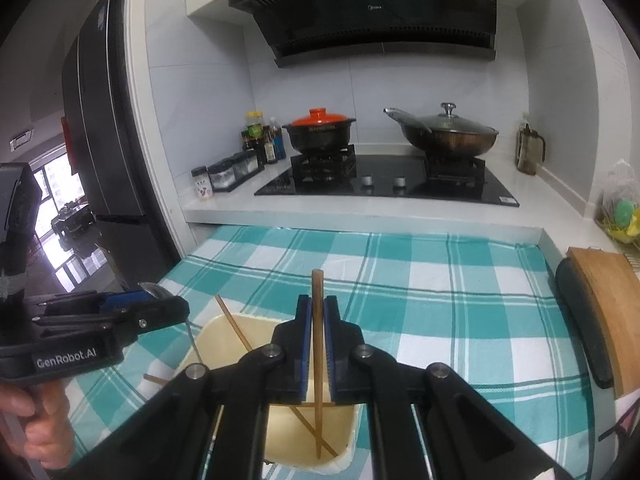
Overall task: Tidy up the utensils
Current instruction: 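Carry chopstick and spoon over the holder and open both tools to drop them, then withdraw both tools back toward the remaining utensils on the cloth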
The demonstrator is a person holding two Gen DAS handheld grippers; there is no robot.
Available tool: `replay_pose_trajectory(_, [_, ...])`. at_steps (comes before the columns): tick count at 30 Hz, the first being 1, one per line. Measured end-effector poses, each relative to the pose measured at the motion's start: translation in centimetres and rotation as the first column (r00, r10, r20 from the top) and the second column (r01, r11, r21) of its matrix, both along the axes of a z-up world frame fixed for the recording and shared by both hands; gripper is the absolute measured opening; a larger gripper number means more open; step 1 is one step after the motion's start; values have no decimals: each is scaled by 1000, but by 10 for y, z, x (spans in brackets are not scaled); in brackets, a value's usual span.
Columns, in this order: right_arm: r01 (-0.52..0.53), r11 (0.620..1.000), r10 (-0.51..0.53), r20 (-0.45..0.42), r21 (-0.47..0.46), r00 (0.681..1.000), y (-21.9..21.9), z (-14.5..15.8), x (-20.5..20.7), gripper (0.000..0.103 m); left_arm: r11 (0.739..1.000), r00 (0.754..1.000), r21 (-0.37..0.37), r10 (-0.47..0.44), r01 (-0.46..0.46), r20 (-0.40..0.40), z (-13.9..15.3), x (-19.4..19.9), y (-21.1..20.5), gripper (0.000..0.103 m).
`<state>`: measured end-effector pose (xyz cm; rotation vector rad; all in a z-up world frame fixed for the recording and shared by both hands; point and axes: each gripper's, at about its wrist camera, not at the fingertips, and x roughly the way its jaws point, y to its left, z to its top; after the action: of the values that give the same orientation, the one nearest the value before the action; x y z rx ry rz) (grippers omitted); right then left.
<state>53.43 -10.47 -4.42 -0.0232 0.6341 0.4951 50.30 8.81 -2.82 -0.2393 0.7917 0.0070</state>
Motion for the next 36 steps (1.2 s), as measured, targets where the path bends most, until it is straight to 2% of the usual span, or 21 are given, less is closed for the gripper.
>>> replay_pose_trajectory(1, [4,1000,-4,-20,1,1000,0,-3,3,7,1000,1000,-7,9,-9,-8,-1,-1,1,38])
replay_pose_trajectory(3, [22,1000,-22,-55,10,998,-2,-5,5,7,1000,1000,-28,11,-11,4,5,-10,4,47])
replay_pose_trajectory(5, [37,999,-35,-67,30,997,-7,1,2,15,1000,1000,-15,-1,1,31,17,-26,6,57])
replay_pose_trajectory(7, [38,998,-36,-45,53,998,-15,12,-6,38,999,998,42,-29,27,51,30,-49,7,65])
replay_pose_trajectory(8, [39,998,-37,-26,56,999,-21,20,-16,41,996,998,82,-41,37,55,35,-64,7,70])
replay_pose_trajectory(12, [-2,1000,3,-11,30,1000,-47,41,-59,42,977,995,194,-93,86,28,34,-133,13,79])
replay_pose_trajectory(16, [-20,1000,19,-27,-18,999,-82,40,-117,43,969,995,225,-94,101,-39,-1,-205,21,84])
replay_pose_trajectory(19, [3,998,-5,-34,-66,999,-109,20,-166,43,973,994,212,-72,87,-77,-39,-249,23,84])
replay_pose_trajectory(22, [48,994,-52,-41,-100,998,-133,-13,-213,43,982,996,183,-31,45,-80,-73,-281,20,84])
replay_pose_trajectory(26, [168,982,-172,-36,-81,985,-167,-58,-275,43,992,995,125,28,-16,-92,-112,-297,15,84])
replay_pose_trajectory(28, [230,970,-233,-31,-78,972,-181,-80,-299,43,992,995,122,43,-33,-86,-127,-299,11,84])
replay_pose_trajectory(32, [299,949,-307,-80,-101,948,-199,-119,-318,43,982,995,185,62,-45,-84,-148,-296,3,84])
replay_pose_trajectory(34, [321,941,-331,-95,-107,939,-207,-129,-318,43,977,995,208,63,-45,-82,-152,-293,0,84])
replay_pose_trajectory(36, [343,934,-353,-99,-103,930,-214,-133,-314,43,979,994,198,65,-47,-85,-153,-292,-1,84])
